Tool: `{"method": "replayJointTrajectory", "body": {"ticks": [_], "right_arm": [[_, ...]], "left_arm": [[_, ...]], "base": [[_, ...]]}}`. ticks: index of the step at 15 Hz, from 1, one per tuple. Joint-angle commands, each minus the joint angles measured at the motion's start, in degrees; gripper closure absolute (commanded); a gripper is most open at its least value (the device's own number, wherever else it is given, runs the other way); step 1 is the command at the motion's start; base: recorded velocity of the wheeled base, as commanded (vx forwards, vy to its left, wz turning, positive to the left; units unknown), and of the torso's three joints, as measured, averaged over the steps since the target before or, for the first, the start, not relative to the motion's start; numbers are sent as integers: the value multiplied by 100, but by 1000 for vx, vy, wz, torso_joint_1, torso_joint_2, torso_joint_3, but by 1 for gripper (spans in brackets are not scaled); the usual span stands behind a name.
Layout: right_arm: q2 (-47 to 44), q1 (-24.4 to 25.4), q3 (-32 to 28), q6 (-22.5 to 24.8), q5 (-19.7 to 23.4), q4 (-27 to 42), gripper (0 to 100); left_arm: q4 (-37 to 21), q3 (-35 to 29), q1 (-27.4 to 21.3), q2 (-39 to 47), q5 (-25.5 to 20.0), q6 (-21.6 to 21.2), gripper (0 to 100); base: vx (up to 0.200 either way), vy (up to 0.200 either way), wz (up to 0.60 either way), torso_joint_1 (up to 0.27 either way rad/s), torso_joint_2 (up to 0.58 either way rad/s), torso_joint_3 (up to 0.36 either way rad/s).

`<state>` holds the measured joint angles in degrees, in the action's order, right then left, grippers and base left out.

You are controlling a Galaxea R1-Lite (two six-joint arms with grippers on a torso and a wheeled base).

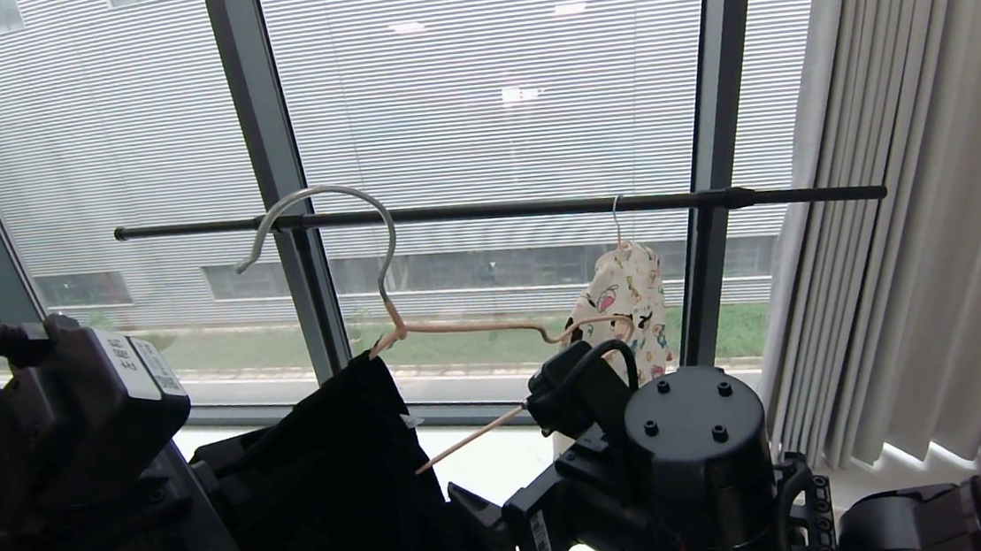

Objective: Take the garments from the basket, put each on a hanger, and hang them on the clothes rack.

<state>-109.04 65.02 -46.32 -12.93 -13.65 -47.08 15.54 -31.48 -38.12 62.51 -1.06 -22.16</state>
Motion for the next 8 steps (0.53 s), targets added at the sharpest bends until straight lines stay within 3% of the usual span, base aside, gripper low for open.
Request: {"method": "replayJointTrajectory", "body": {"ticks": [1,5,8], "right_arm": [[-20,-25,-17,-7,-23,-3,0],[103,-262,159,19,3,-3,0],[68,388,176,28,109,-3,0]], "left_arm": [[1,1,-11,6,1,1,100],[10,-16,-11,6,124,1,100],[10,-43,-20,59,124,1,100]], "base": [[0,0,0,0,0,0],[0,0,0,0,0,0],[0,0,0,0,0,0]]}}
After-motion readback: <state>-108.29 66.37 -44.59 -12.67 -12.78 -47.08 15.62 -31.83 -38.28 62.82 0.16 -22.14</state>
